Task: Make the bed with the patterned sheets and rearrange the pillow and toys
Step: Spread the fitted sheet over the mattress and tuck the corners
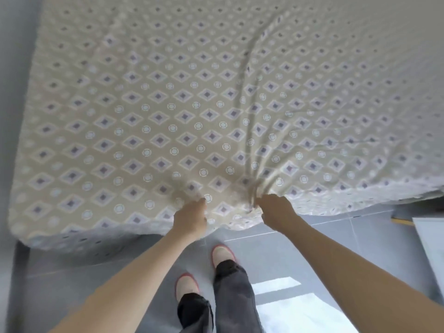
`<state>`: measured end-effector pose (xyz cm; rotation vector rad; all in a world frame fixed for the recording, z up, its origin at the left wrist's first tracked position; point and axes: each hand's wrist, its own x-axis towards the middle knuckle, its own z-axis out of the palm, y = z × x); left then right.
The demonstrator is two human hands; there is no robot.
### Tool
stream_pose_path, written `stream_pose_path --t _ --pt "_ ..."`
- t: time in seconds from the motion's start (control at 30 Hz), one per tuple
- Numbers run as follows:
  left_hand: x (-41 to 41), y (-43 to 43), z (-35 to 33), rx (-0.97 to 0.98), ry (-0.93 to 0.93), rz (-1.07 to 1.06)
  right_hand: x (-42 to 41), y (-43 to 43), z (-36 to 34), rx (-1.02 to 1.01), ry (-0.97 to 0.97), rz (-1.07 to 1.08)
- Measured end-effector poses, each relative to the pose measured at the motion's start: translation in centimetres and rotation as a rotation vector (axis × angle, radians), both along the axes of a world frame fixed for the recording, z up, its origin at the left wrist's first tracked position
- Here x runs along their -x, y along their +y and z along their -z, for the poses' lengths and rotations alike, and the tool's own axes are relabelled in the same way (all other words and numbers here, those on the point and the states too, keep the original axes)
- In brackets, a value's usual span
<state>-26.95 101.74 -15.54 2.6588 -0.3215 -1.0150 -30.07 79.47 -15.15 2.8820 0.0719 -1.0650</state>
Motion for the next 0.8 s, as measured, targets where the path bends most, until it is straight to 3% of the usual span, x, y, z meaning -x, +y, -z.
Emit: stream_pose_path --t 0.33,0.5,0.7,0.8 --pt "-2.5 -11.9 -5.1 0.150 -0.026 0.002 0.5 -11.4 -4.8 0.066 -0.067 0.135" --pt "-1.9 -21.3 -3.7 0.160 -0.008 -0.034 -0.1 -20.6 -3.5 0.055 -0.065 0.098" --pt "-0.4 -32.4 -0.5 0.092 0.148 -0.138 0.3 -31.3 -0.7 0.045 0.012 -0.019" --pt "-0.1 -36.8 0.5 0.087 0.102 -0.151 0.1 -35.5 0.4 -0.005 0.020 -0.047"
